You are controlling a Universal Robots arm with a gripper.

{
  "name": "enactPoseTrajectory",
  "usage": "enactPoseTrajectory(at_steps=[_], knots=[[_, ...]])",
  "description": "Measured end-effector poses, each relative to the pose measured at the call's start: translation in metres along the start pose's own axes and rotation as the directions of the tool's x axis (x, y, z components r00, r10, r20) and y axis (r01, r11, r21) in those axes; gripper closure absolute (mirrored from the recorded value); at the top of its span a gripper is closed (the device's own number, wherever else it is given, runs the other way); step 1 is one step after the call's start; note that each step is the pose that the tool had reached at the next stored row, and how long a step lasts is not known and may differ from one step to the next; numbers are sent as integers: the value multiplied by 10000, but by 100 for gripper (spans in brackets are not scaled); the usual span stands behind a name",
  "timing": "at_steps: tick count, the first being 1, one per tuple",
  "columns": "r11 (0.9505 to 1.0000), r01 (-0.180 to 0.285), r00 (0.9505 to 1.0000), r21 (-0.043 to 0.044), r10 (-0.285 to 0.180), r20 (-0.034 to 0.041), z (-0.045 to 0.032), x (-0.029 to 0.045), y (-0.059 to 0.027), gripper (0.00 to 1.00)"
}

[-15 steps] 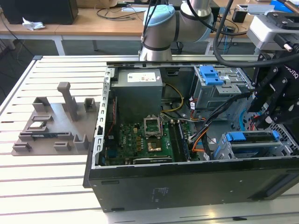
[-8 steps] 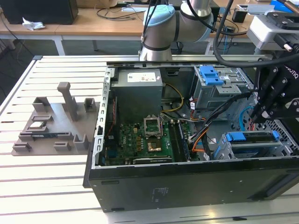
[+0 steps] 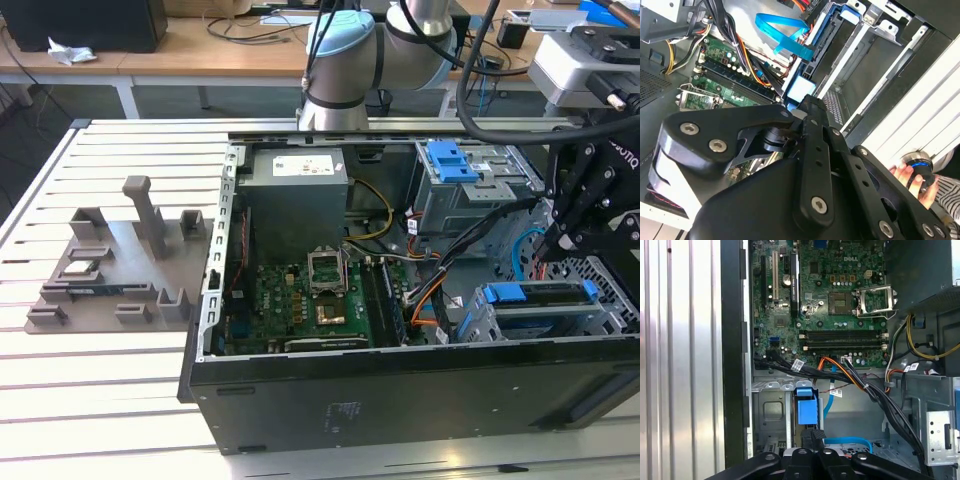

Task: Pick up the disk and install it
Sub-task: 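Insert the disk into the insertion slot, then insert the first disk wire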

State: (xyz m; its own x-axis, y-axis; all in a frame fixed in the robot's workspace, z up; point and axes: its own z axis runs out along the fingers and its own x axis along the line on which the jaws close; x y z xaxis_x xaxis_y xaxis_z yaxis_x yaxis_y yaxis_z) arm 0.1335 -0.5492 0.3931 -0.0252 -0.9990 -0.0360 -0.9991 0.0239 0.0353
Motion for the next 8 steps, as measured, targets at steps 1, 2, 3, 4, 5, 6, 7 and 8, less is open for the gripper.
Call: enactPoseTrajectory(at_steps=[1, 2, 3, 4, 5, 6, 7, 8], knots=[[10000, 1, 10000, 0, -1, 0, 0, 0, 0, 89], [10000, 0, 10000, 0, 0, 0, 0, 0, 0, 89], [10000, 0, 10000, 0, 0, 0, 0, 0, 0, 89], [10000, 0, 10000, 0, 0, -1, 0, 0, 0, 89], [10000, 0, 10000, 0, 0, 0, 1, 0, 0, 89], [10000, 0, 10000, 0, 0, 0, 1, 0, 0, 89], [10000, 0, 10000, 0, 0, 0, 1, 0, 0, 89], [10000, 0, 10000, 0, 0, 1, 1, 0, 0, 89]])
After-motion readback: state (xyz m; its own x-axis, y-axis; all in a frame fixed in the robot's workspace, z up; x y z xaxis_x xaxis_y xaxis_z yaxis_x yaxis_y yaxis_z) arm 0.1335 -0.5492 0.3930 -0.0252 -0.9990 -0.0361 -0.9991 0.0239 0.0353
